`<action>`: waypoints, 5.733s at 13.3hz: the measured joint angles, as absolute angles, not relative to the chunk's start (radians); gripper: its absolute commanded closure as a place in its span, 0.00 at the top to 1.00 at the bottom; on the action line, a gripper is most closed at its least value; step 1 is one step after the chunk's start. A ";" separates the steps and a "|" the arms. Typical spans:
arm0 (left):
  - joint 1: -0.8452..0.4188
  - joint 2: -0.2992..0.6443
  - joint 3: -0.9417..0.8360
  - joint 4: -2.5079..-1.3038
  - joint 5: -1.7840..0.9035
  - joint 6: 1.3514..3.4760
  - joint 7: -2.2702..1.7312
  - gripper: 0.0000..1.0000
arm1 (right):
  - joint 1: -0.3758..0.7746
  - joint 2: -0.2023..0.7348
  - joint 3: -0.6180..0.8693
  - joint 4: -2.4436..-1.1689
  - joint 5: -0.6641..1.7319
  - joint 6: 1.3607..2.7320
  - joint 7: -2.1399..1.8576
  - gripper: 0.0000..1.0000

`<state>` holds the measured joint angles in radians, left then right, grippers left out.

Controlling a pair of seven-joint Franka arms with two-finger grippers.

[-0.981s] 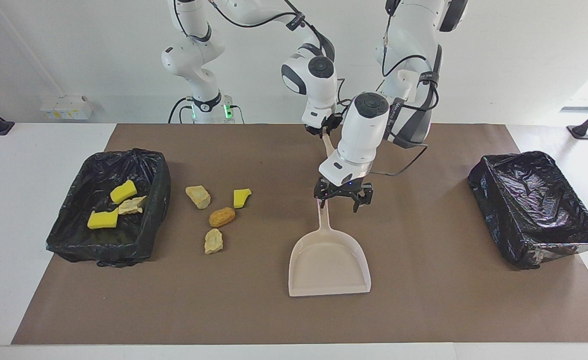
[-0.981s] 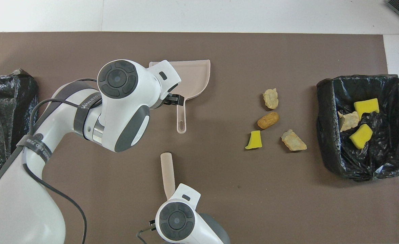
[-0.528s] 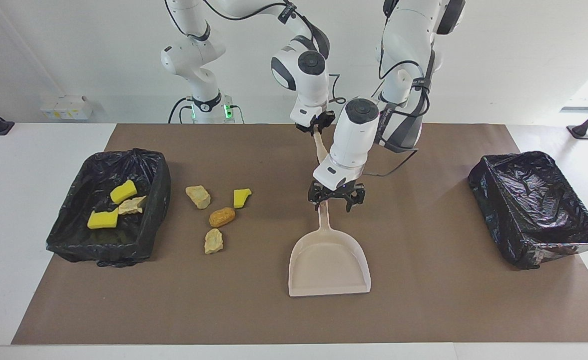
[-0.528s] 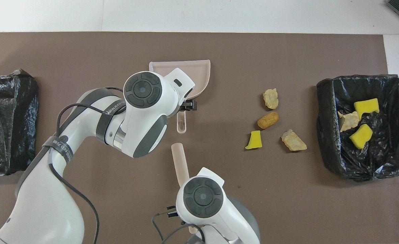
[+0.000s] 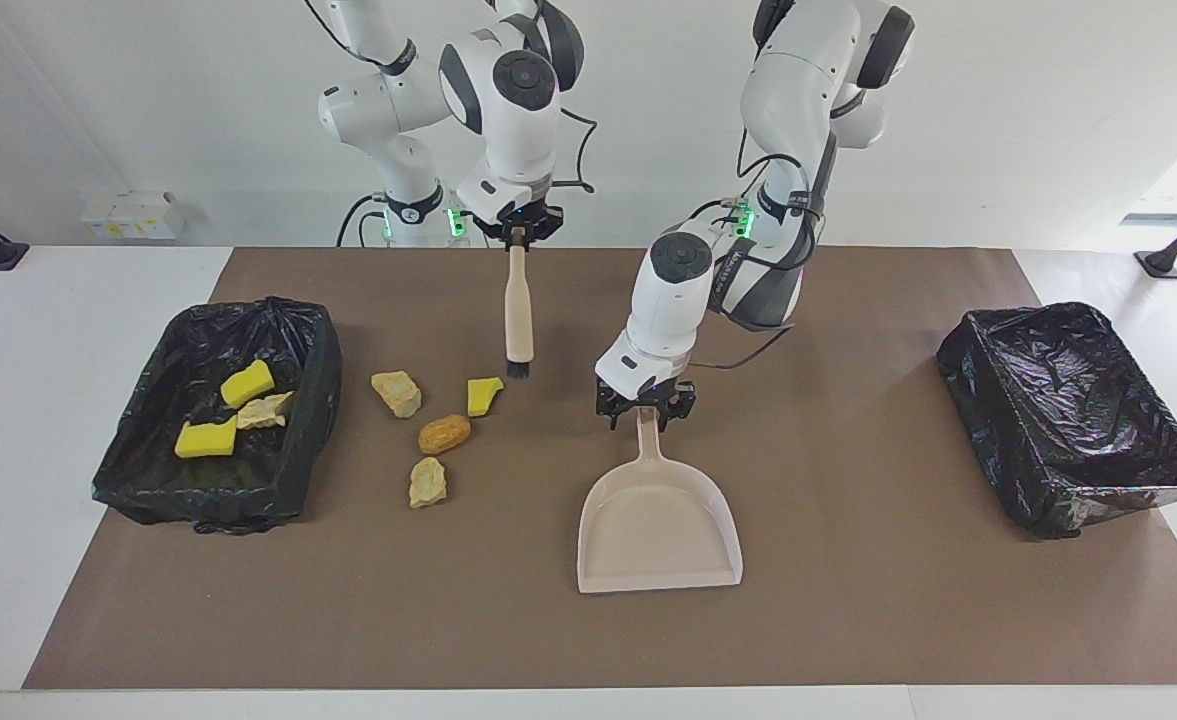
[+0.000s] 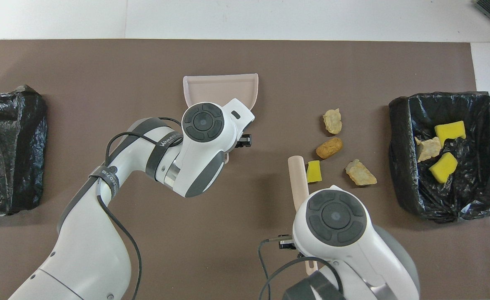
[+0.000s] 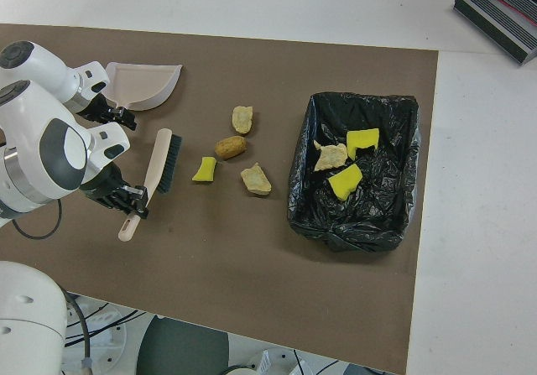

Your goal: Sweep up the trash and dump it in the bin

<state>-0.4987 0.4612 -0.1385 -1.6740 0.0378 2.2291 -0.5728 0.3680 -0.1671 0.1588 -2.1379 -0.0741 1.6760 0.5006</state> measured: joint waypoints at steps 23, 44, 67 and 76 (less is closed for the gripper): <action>-0.425 0.303 -0.116 -1.671 0.084 1.857 0.072 0.00 | 0.179 -0.029 0.175 -2.256 0.061 1.916 0.265 0.00; -0.449 0.024 -0.126 -2.169 0.210 2.030 0.840 0.00 | 0.293 -0.177 0.180 -2.262 0.001 1.674 0.274 0.00; -0.473 0.029 -0.121 -2.245 0.135 2.243 0.678 0.00 | 0.357 -0.021 0.154 -2.030 0.138 1.774 0.403 0.00; -0.428 0.110 -0.121 -2.103 0.099 2.136 0.593 0.00 | 0.103 0.279 0.149 -1.760 -0.391 1.839 0.029 0.00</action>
